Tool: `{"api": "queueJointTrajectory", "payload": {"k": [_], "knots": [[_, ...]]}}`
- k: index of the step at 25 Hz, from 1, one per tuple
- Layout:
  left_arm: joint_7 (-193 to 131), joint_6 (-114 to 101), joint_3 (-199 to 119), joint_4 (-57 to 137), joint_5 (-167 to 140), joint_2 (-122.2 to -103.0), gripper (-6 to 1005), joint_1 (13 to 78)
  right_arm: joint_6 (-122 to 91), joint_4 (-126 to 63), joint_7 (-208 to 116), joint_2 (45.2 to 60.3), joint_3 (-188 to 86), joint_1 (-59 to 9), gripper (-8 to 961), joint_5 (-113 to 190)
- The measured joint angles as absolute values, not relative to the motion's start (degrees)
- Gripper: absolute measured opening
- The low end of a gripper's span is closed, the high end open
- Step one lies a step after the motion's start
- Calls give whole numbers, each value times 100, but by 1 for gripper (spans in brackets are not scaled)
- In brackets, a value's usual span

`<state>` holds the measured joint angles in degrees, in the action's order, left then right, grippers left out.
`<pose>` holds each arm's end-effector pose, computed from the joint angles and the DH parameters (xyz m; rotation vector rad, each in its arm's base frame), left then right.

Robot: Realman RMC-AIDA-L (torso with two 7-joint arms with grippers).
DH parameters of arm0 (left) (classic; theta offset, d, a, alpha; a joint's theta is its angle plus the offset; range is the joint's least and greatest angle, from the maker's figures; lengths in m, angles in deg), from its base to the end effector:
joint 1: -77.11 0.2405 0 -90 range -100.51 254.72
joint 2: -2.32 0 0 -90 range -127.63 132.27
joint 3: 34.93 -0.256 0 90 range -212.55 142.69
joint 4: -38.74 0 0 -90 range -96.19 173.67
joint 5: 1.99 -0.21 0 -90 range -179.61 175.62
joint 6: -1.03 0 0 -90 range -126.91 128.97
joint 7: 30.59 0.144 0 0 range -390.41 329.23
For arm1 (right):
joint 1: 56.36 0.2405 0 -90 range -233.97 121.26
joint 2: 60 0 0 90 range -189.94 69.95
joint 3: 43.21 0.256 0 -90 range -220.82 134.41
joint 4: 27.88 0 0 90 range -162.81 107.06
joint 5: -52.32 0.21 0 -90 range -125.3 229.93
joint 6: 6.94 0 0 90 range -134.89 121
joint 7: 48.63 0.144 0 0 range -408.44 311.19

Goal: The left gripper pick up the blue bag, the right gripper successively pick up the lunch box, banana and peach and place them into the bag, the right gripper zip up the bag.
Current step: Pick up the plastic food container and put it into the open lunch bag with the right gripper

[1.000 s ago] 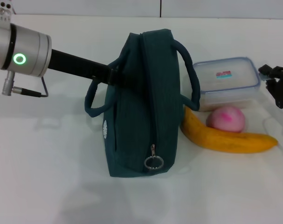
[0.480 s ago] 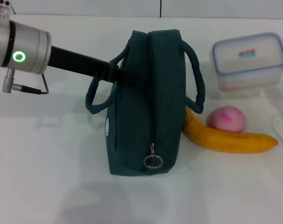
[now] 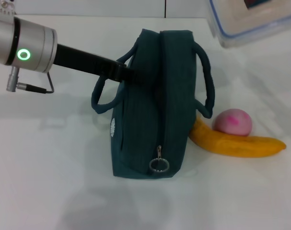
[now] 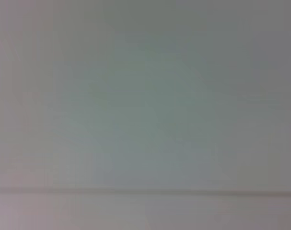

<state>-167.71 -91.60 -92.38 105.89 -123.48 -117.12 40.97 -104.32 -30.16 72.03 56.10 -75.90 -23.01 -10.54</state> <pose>-0.1595 0.3633 0.0259 -2.7616 -1.1853 -0.3423 0.2505 0.3399 0.0381 1.3729 -1.6894 -2.1151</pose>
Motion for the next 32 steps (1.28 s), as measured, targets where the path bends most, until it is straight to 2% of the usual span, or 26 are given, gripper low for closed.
{"api": "queueJointTrajectory", "payload": {"k": [8, 14, 22, 32], "knots": [[-16813, -9160, -9255, 10568, -12204, -11718, 55, 3967, -10506, -2979, 6832, 5621, -7665, -1688, 105, -1085], [-16841, -9160, -9257, 10522, -12019, -11721, 55, 3911, -9875, -2863, 6361, 5620, -8034, -1531, 106, -1115], [-16893, -9151, -9228, 10518, -11996, -11713, 55, 3903, -9443, -2797, 6004, 5619, -8630, -1511, 108, -1114], [-16865, -9075, -9214, 10518, -12034, -11703, 55, 3924, -9512, -3194, 5992, 5619, -9296, -1875, 111, -1121]]}}
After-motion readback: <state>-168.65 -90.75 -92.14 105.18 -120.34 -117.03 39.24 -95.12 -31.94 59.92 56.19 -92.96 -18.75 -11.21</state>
